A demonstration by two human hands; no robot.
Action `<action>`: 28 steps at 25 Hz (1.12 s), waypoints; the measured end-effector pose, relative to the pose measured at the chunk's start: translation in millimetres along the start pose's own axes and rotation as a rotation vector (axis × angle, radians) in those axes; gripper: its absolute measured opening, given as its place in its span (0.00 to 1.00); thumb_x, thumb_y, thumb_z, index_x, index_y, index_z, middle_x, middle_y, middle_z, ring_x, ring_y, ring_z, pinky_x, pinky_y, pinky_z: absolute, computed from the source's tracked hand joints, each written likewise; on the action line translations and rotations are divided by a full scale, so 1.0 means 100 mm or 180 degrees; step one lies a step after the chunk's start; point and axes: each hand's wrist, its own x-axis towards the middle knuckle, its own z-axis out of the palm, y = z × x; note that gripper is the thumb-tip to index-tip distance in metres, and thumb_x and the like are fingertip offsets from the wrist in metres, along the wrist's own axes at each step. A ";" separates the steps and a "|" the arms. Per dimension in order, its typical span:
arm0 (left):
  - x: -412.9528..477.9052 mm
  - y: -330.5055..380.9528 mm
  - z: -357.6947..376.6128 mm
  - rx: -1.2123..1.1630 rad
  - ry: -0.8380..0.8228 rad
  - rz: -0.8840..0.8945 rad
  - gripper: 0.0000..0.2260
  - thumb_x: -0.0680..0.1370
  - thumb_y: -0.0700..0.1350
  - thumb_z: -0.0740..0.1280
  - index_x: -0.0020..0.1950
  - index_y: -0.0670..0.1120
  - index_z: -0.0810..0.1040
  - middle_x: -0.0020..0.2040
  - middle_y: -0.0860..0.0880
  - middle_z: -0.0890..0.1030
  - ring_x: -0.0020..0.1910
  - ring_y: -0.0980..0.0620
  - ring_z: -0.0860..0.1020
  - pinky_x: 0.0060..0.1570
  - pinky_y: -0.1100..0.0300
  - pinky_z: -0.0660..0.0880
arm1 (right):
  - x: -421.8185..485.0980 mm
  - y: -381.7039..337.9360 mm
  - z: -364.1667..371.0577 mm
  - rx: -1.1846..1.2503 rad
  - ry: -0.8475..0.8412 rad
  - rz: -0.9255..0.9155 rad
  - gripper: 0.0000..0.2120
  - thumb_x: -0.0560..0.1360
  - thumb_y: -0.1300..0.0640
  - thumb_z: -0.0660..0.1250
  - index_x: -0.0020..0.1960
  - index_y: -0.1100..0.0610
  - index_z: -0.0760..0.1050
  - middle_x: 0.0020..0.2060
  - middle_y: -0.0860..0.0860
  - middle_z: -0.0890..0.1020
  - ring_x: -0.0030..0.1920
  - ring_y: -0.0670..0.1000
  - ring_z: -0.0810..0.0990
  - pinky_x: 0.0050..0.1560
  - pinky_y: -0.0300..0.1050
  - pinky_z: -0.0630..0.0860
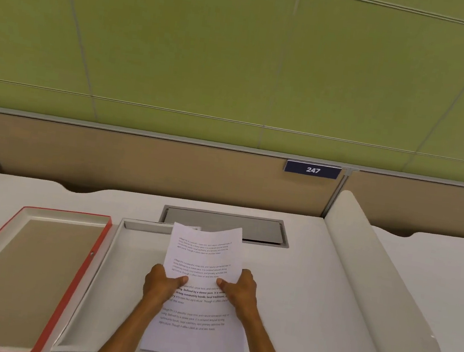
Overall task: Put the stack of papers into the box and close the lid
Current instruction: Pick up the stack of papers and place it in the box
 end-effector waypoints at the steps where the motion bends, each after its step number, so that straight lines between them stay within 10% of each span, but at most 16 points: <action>1: 0.03 -0.04 -0.14 -0.0007 0.0047 -0.0012 0.15 0.69 0.43 0.78 0.50 0.39 0.78 0.52 0.40 0.84 0.43 0.43 0.83 0.41 0.54 0.81 | -0.02 -0.04 0.15 0.0017 -0.0062 0.0005 0.23 0.71 0.58 0.75 0.60 0.62 0.69 0.61 0.58 0.79 0.58 0.58 0.81 0.56 0.50 0.81; 16: 0.74 -0.54 -1.20 -0.0137 0.0278 0.0057 0.15 0.71 0.36 0.74 0.57 0.38 0.79 0.57 0.38 0.83 0.52 0.39 0.82 0.51 0.48 0.81 | 0.12 -0.38 1.54 -0.0043 -0.0345 0.0057 0.22 0.73 0.61 0.73 0.62 0.63 0.68 0.62 0.59 0.78 0.60 0.58 0.80 0.58 0.51 0.80; 22: 0.83 -0.64 -1.14 0.0150 0.0254 0.0187 0.15 0.74 0.35 0.71 0.59 0.37 0.77 0.59 0.38 0.82 0.55 0.38 0.82 0.51 0.48 0.80 | 0.22 -0.31 1.72 -0.0331 -0.0258 0.0131 0.10 0.76 0.64 0.68 0.50 0.57 0.67 0.58 0.59 0.80 0.54 0.55 0.82 0.36 0.32 0.75; 28: 0.85 -0.74 -1.08 0.0063 0.0278 0.0203 0.15 0.74 0.35 0.71 0.60 0.38 0.77 0.59 0.39 0.82 0.56 0.39 0.82 0.49 0.51 0.80 | 0.27 -0.17 1.79 -0.0403 -0.0086 0.0129 0.10 0.76 0.64 0.68 0.49 0.58 0.66 0.56 0.59 0.80 0.54 0.56 0.82 0.35 0.31 0.73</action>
